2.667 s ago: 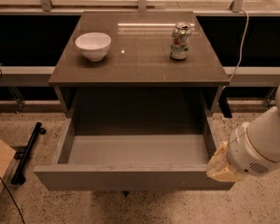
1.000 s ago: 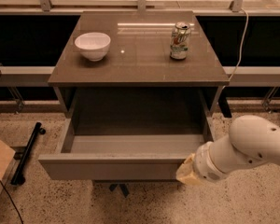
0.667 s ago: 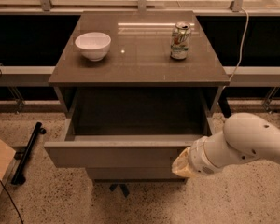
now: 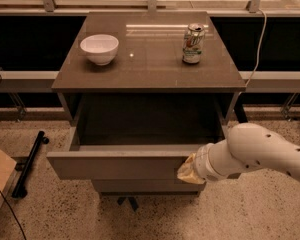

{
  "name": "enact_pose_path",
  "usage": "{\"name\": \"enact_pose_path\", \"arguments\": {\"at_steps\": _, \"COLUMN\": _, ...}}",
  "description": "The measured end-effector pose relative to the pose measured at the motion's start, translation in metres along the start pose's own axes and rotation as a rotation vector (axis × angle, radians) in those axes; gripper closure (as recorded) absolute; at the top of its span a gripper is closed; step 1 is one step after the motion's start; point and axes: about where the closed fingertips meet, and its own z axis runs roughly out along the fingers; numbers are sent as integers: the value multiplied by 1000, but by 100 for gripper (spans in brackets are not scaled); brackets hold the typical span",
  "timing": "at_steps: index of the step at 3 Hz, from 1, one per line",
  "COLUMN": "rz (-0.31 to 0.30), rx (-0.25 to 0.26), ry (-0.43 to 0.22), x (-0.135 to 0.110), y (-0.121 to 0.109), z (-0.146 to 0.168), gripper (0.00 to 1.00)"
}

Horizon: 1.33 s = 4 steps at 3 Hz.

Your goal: Close top drawer

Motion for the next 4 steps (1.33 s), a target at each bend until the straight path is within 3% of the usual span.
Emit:
{"name": "enact_pose_path", "arguments": {"at_steps": 1, "rz": -9, "rx": 51, "ry": -20, "x": -1, "y": -17, "z": 7, "gripper": 98}}
{"name": "enact_pose_path", "arguments": {"at_steps": 2, "rz": -5, "rx": 131, "ry": -55, "x": -1, "y": -56, "z": 12, "gripper": 75}}
{"name": "enact_pose_path", "arguments": {"at_steps": 3, "rz": -5, "rx": 131, "ry": -55, "x": -1, "y": -56, "z": 12, "gripper": 51}}
{"name": "enact_pose_path", "arguments": {"at_steps": 4, "rz": 23, "rx": 164, "ry": -86, "x": 6, "y": -91, "z": 12, "gripper": 28}}
